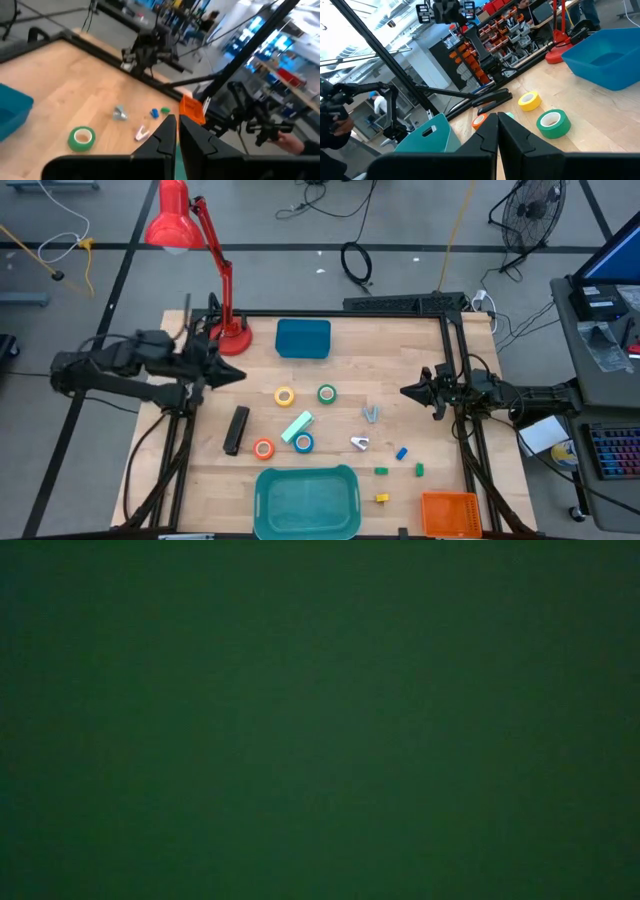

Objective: Pick and place Stapler, Stapler remover, tape
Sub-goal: Put the yellow tape into the blue bin

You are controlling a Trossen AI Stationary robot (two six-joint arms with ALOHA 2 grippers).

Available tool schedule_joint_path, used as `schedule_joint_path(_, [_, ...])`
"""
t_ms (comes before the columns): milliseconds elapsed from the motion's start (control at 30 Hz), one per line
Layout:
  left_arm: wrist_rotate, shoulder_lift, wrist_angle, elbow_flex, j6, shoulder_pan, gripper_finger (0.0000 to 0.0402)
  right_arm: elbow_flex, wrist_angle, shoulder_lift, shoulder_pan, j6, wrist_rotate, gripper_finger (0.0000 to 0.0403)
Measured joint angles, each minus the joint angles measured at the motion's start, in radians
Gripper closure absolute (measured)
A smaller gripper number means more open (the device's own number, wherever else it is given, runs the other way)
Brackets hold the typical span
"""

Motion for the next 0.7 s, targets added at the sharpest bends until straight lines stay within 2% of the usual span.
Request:
schedule_joint_path(67, [0.015, 0.025, 0.019, 0.000, 0.001, 0.000, 0.0380, 0.000, 0.003, 0.000, 0.000, -0.056, 0.018, 0.0403])
schedule_joint_path(133, [0.033, 0.043, 0.027, 0.000, 0.000, 0.000, 0.0380, 0.000, 0.031, 0.000, 0.000, -0.070, 0.095, 0.0403])
schedule_joint_path(233, [0.052, 0.058, 0.032, 0.000, -0.012, 0.000, 0.0380, 0.000, 0.119, 0.000, 0.000, 0.056, 0.244, 0.0403])
schedule_joint_path(333, [0.054, 0.062, 0.031, 0.000, -0.027, 0.000, 0.0380, 0.000, 0.217, 0.000, 0.000, 0.262, 0.396, 0.0403])
schedule_joint_path(467, [0.064, 0.059, 0.032, 0.000, -0.034, -0.001, 0.0380, 0.000, 0.321, 0.000, 0.000, 0.500, 0.540, 0.0403])
schedule_joint_path(700, [0.108, 0.059, 0.003, 0.000, -0.046, -0.001, 0.0380, 0.000, 0.400, 0.000, 0.000, 0.533, 0.876, 0.0403])
